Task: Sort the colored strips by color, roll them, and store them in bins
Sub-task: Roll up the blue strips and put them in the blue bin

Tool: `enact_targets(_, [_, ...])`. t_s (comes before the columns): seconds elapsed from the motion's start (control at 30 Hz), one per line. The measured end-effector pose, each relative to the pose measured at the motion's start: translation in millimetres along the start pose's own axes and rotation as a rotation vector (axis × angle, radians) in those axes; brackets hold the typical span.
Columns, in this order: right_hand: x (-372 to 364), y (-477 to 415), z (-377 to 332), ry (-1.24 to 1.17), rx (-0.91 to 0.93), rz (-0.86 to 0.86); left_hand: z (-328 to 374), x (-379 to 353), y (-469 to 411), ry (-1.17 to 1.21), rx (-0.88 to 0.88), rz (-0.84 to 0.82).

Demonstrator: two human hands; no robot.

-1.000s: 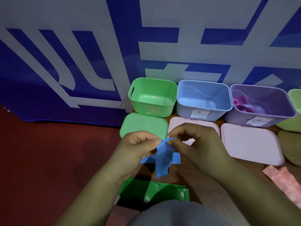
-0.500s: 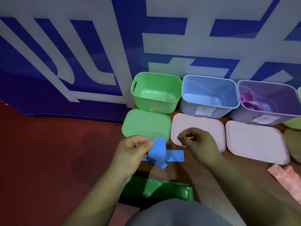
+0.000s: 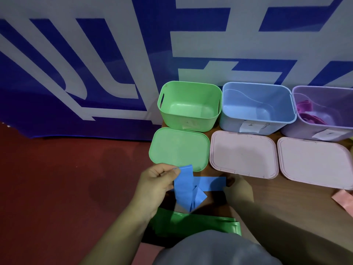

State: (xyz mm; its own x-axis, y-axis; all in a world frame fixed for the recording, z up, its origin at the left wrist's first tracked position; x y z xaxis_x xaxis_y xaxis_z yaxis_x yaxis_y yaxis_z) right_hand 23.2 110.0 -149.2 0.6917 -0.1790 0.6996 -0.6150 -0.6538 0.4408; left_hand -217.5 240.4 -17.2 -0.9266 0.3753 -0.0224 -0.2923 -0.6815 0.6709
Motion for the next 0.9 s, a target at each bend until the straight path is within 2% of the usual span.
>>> enact_targets(0.1, [1.6, 5.5, -6.2, -0.062, 0.005, 0.004, 5.5, -0.4, -1.7, 0.004, 0.002, -0.019])
enact_targets(0.2, [18.0, 15.7, -24.4, -0.091, 0.103, 0.015, 16.4, 1.0, -0.4, -0.016, -0.013, -0.029])
enact_targets(0.4, [72.5, 45.6, -114.1, -0.040, 0.513, -0.042, 59.1, -7.5, 21.2, -0.177, -0.211, -0.079])
enact_targets(0.57, [121.8, 76.0, -179.3, -0.094, 0.743, -0.011, 98.2, -21.8, 62.5, -0.275, -0.432, -0.173])
enact_targets(0.77, [165.9, 114.5, -213.6, -0.294, 0.880, 0.046, 116.2, -26.0, 99.0, -0.253, -0.581, -0.193])
enact_targets(0.9, [178.0, 131.3, -221.5, -0.446, 0.863, -0.024, 113.2, -29.9, 107.9, -0.175, -0.593, -0.168])
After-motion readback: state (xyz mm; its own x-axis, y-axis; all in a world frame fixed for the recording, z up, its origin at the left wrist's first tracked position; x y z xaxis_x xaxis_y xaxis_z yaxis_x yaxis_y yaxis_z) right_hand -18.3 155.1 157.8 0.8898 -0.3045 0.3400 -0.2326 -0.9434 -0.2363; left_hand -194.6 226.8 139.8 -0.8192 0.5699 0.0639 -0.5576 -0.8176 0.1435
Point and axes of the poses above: each hand's wrist, its own y-axis away from the middle knuckle, its own x-axis out of the back of the hand, z = x × y, the point moved 8 cm from there along -y, towards the middle knuckle, and after that the axes turned 11 degrees about x, right-handed, at the moved point
